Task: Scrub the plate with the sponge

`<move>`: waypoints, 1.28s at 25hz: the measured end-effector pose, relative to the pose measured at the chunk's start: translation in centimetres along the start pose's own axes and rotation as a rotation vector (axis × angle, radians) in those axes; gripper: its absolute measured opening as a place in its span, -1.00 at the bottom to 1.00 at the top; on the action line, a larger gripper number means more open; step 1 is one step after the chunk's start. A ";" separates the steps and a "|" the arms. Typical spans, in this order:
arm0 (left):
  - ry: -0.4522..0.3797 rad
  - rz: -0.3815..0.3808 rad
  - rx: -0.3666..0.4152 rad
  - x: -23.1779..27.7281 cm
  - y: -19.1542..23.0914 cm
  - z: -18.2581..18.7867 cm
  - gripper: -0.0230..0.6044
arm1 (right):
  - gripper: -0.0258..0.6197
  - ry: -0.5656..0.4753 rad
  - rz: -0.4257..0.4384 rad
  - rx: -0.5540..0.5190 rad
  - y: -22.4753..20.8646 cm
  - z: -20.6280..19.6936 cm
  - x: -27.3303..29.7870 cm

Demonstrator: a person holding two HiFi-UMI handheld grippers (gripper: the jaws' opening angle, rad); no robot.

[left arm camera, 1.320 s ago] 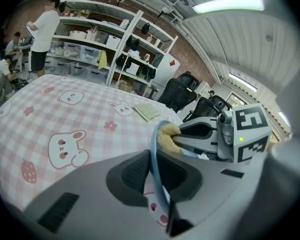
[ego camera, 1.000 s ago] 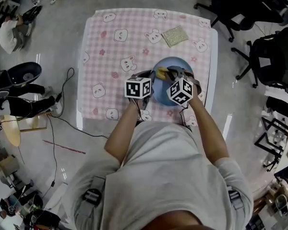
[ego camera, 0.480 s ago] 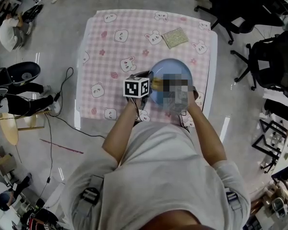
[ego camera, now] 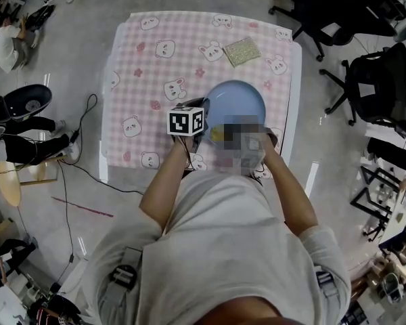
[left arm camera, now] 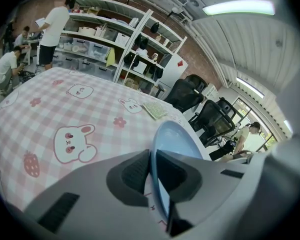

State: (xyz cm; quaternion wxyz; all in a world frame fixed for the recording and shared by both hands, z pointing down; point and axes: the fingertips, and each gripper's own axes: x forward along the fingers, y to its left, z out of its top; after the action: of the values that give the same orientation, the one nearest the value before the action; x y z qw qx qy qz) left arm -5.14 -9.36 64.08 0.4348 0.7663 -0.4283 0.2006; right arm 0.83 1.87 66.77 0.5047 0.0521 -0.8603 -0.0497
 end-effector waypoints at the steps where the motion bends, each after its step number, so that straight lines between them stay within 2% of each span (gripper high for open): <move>1: -0.001 0.001 -0.001 -0.1 0.1 0.0 -0.78 | -0.78 0.014 0.014 -0.010 0.7 -0.5 0.0; 7: 0.010 0.005 0.003 -0.2 0.5 -0.2 -0.79 | -0.78 0.048 0.051 0.056 1.8 -3.4 -0.6; 14: 0.027 0.020 0.046 -0.4 0.4 -0.7 -0.82 | -0.78 0.123 0.015 0.135 -0.4 -6.9 -1.6; 19: 0.031 0.020 0.039 -0.3 0.4 -0.7 -0.81 | -0.78 0.134 -0.035 0.244 -2.8 -8.6 -2.3; 25: 0.026 0.023 0.033 -0.5 0.5 -0.8 -0.81 | -0.78 0.154 -0.145 0.364 -6.8 -10.4 -2.9; 32: 0.018 0.022 0.027 -1.3 0.6 -1.1 -0.81 | -0.78 0.168 -0.224 0.394 -10.1 -9.8 -2.7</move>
State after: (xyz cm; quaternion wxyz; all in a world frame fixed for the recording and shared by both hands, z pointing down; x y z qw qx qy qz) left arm -6.28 -8.01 64.09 0.4259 0.7655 -0.4302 0.2179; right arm 11.10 -8.11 67.81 0.5460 0.2485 -0.7972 0.0683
